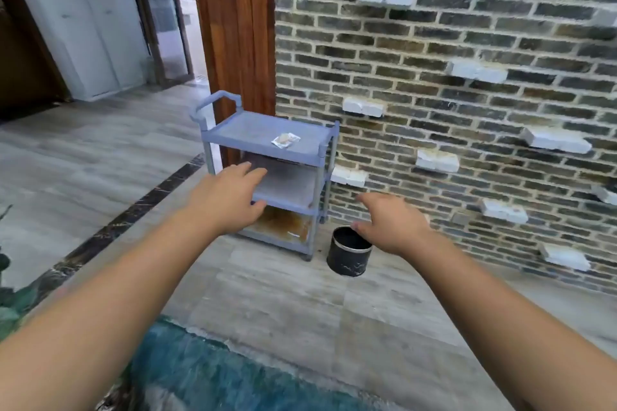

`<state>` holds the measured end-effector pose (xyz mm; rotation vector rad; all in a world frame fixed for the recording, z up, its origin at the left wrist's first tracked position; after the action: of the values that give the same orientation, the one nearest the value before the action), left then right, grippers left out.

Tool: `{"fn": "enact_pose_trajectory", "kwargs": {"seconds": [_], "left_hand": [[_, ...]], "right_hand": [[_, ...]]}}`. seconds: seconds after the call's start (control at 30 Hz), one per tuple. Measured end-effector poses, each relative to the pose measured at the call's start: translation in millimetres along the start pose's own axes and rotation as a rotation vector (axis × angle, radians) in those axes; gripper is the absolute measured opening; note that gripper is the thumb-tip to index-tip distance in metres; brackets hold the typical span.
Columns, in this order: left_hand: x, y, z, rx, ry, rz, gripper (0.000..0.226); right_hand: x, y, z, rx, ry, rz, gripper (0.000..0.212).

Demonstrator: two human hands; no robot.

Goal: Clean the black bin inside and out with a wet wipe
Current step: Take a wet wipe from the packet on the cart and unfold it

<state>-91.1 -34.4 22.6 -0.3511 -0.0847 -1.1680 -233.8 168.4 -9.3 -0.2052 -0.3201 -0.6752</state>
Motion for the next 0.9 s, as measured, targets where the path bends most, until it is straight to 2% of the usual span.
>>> {"fn": "enact_pose_trajectory", "kwargs": {"seconds": [0.27,0.4,0.7,0.9], "left_hand": [[61.4,-82.1,-61.5,0.088,-0.001,-0.026,0.068],[81.0,-129.8,-92.5,0.11,0.045,-0.031,0.065],[83.5,-274.0,-177.6,0.18,0.045,-0.058,0.064],[90.5,-375.8,-214.6,0.204,0.075,-0.048,0.062]], "right_hand": [[32.7,-124.4,-52.1,0.054,0.01,-0.003,0.049],[29.5,-183.7,-76.4,0.096,-0.01,-0.025,0.059],[-25.9,-342.4,-119.5,0.19,-0.029,-0.013,0.059],[-68.5,-463.9,-133.8,0.261,-0.042,0.008,0.049]]}}
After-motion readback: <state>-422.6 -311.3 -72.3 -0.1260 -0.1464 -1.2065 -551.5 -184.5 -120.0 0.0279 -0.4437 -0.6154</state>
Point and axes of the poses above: each hand's wrist, its own y-axis away from the middle knuckle, its own z-axis out of the back of the hand, x = y × z, the point moved 10 cm from there along -y, towards the middle knuckle, and after that the axes turned 15 degrees about -y, right-handed, at the moved point
